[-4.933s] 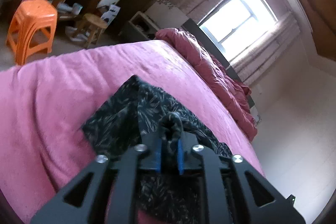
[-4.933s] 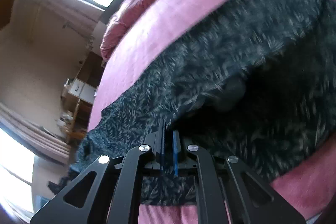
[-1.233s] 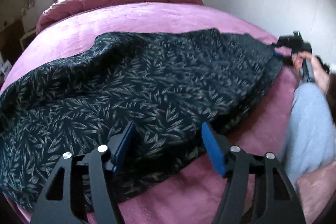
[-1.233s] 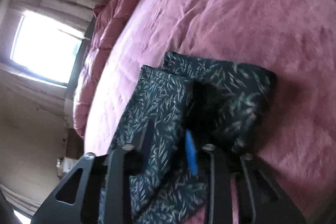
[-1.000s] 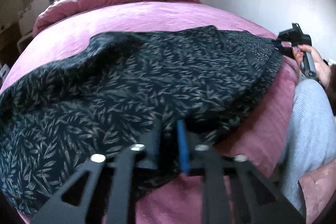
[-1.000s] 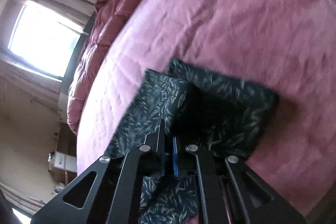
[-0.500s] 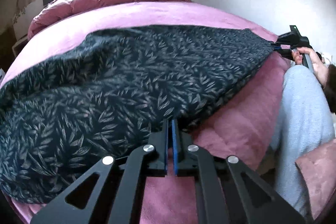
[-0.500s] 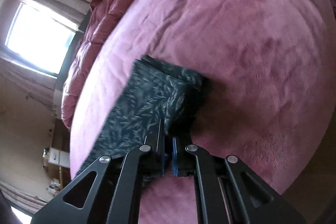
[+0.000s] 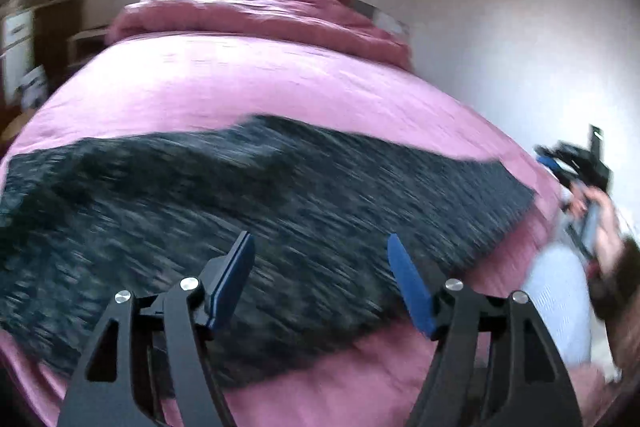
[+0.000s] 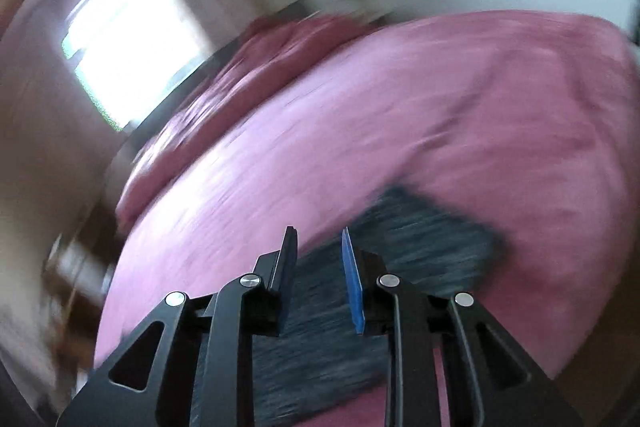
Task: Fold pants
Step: 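Lay the pants edge down and open the right gripper while the left gripper smooths the fabric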
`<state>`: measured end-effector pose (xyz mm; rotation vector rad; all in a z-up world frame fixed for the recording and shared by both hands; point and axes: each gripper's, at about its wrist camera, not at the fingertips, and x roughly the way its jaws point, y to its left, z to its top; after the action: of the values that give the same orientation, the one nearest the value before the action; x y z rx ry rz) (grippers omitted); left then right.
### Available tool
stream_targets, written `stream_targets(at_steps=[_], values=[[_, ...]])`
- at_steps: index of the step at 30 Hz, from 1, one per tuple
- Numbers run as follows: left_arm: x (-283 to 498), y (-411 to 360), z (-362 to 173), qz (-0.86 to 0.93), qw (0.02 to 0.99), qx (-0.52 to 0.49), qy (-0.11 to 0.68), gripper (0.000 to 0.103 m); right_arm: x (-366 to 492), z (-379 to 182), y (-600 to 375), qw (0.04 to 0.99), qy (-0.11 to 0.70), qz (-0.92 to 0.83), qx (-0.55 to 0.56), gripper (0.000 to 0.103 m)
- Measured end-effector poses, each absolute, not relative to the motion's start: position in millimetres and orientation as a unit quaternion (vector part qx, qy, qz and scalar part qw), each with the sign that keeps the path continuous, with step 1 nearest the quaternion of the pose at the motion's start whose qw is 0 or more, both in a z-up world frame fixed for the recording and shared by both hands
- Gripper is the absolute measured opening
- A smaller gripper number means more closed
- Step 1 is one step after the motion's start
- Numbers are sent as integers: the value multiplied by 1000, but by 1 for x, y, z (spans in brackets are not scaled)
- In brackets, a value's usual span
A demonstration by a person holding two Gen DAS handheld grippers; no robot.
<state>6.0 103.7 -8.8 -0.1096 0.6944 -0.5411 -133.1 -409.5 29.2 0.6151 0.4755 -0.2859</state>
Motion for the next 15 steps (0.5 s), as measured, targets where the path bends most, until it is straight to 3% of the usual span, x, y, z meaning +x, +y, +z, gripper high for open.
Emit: stream_targets(at_steps=[10,14,15], values=[[95,162,-29,-87,905,-70,410,68,6,-2,-184,898,387,150,148,22],[77,199,-52,-78,905,-110,403,52,33,-3,-123,895,390,198,92,23],[69,200,-53,-80,912,-101,390,52,42,-4,-112,893,389,207,88,38]])
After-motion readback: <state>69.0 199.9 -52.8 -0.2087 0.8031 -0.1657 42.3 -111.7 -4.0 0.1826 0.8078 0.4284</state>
